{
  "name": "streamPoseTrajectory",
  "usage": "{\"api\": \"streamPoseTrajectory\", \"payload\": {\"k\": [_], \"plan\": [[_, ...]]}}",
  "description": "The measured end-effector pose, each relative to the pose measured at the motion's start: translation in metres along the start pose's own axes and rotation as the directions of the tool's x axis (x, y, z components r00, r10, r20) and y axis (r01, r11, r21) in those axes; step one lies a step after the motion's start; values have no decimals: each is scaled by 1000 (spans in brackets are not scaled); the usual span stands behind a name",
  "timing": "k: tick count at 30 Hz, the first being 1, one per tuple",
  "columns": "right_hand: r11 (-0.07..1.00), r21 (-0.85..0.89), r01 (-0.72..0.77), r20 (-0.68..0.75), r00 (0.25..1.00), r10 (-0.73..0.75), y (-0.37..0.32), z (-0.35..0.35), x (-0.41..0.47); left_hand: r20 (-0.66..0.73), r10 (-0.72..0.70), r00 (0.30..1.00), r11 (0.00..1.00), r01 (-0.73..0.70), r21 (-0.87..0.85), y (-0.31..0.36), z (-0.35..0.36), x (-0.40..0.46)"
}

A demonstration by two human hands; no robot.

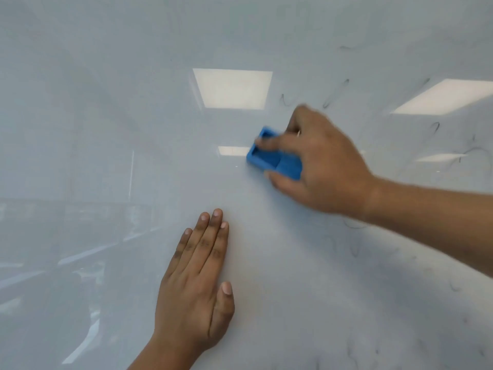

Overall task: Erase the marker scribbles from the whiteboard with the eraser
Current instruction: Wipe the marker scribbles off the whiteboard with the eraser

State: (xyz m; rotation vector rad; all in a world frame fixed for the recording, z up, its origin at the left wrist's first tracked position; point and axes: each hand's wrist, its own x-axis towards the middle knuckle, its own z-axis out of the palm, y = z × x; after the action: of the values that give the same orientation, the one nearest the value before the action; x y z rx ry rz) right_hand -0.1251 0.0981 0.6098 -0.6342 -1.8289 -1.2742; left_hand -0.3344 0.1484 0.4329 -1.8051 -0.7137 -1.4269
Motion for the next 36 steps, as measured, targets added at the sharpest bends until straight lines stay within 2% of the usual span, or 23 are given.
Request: {"api": "streamPoseTrajectory", "payload": {"k": [2,4,7,8,10,12,14,17,20,23,25,26,28,30,31,33,36], "plan": [[992,63,112,102,988,-118,-18,5,-28,-23,-7,1000,1000,6,-29,-2,2,0],[975,107,196,186,959,-214,-24,7,-44,-54,-64,997,988,55,-142,0,0,3],[967,9,255,160,954,-253,1,-2,-10,-94,-93,991,971,69,-228,10,-5,20],[979,-53,199,93,977,-193,17,-6,12,-104,-73,992,975,49,-215,14,-6,28],[994,-106,-34,-75,997,26,57,-20,61,-122,-44,992,987,24,-162,19,-3,48],[964,-28,-266,-151,954,259,91,-33,98,-122,-43,992,995,32,-93,20,4,65],[945,27,-325,-166,931,325,98,-33,108,-102,-27,994,1000,26,-6,20,13,72],[977,31,-210,-145,966,212,70,-21,79,-121,-1,993,993,15,115,18,25,72],[998,48,37,30,999,-39,38,-16,22,-173,10,985,985,20,170,14,30,74],[951,84,298,232,922,-309,26,-19,-13,-213,34,976,980,8,197,12,32,75],[929,18,369,274,892,-360,45,-25,-1,-210,48,976,981,-6,194,11,34,74],[941,-45,336,227,921,-317,60,-30,15,-211,55,976,981,-13,194,9,35,75],[985,-156,71,8,997,-71,103,-46,56,-211,66,975,979,-23,203,6,39,77],[956,-155,-249,-166,961,223,143,-62,85,-217,70,974,976,-22,219,4,40,77],[933,-115,-342,-206,927,314,153,-65,90,-222,75,972,973,-23,230,3,41,77],[928,-68,-365,-245,908,340,148,-57,84,-225,85,971,968,-27,250,3,42,77],[983,-13,-186,-171,969,181,107,-36,42,-226,83,971,964,-21,264,5,41,76]]}}
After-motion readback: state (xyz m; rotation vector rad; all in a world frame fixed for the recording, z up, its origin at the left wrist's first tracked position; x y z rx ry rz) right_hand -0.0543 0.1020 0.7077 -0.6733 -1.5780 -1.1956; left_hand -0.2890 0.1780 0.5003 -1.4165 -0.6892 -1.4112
